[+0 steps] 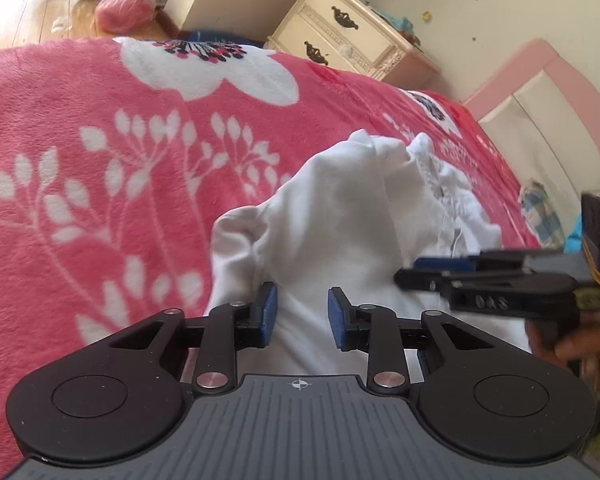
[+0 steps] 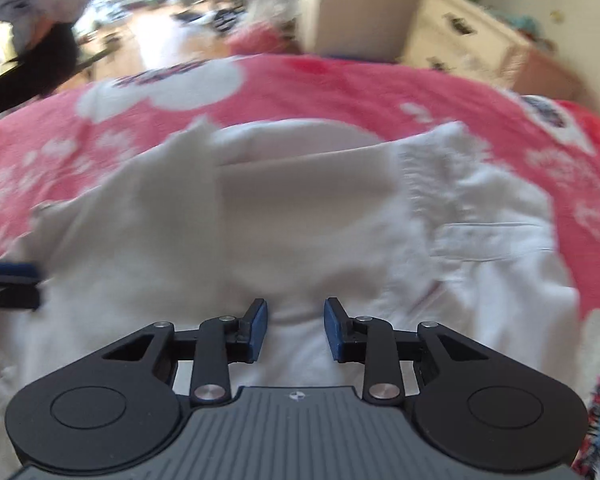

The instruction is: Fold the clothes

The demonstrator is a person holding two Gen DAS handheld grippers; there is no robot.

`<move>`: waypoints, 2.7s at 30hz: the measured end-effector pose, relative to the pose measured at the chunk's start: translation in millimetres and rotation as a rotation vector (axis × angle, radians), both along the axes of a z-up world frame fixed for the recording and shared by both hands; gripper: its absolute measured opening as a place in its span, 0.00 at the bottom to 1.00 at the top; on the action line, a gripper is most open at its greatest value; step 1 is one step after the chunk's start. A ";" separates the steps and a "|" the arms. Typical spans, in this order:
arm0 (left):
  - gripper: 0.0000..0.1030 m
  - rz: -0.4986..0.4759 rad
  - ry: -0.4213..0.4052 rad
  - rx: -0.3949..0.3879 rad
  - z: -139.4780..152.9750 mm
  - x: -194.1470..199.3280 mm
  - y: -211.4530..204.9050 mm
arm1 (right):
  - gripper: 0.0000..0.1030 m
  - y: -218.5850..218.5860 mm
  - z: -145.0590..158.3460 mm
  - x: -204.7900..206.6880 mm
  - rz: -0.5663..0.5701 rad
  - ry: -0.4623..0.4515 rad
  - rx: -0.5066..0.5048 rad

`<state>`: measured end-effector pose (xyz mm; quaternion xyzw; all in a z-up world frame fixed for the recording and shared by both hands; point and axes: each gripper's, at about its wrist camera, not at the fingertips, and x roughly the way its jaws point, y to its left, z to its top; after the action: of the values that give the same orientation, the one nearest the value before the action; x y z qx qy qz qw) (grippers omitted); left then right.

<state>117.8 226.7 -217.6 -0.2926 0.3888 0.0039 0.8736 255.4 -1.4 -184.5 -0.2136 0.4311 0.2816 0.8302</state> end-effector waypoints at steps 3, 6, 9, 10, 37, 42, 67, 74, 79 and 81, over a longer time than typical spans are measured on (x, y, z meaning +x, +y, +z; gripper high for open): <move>0.27 -0.004 -0.029 0.031 2.8 -15.6 3.1 | 0.33 -21.5 21.7 -5.5 -0.002 0.011 0.107; 0.29 -0.006 -0.041 0.013 15.7 -27.5 7.6 | 0.33 -34.7 43.0 -33.4 0.124 0.059 0.177; 0.29 -0.097 -0.021 -0.037 19.5 -30.3 -9.2 | 0.33 -36.1 41.0 -56.7 0.216 0.098 0.126; 0.29 -0.128 -0.013 -0.054 20.6 -30.9 -15.2 | 0.33 -35.8 36.9 -60.3 0.231 0.112 0.107; 0.00 -0.270 -0.006 0.143 41.3 -53.5 -69.1 | 0.03 -41.3 16.7 -79.7 0.222 0.017 0.001; 0.11 -0.466 -0.069 0.176 36.1 -17.0 -96.4 | 0.03 -47.2 26.1 -105.8 0.445 0.102 0.077; 0.17 -0.582 0.233 0.273 15.3 -16.3 -112.9 | 0.10 -132.5 84.2 -136.2 0.459 0.052 -0.007; 0.29 -0.526 0.205 0.288 59.9 -47.0 -130.4 | 0.12 -114.3 60.9 -231.5 0.659 0.191 -0.049; 0.29 -0.427 0.315 0.214 69.7 -95.8 -130.9 | 0.12 -130.0 18.6 -261.0 0.487 0.187 -0.071; 0.29 -0.374 0.334 0.202 75.2 -121.2 -122.5 | 0.13 -141.7 38.4 -266.7 0.374 0.169 0.030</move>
<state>-3.4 104.2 -142.4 -0.1225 0.5727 -0.0704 0.8075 -11.3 -143.1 -146.1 -0.2533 0.4477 0.4538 0.7276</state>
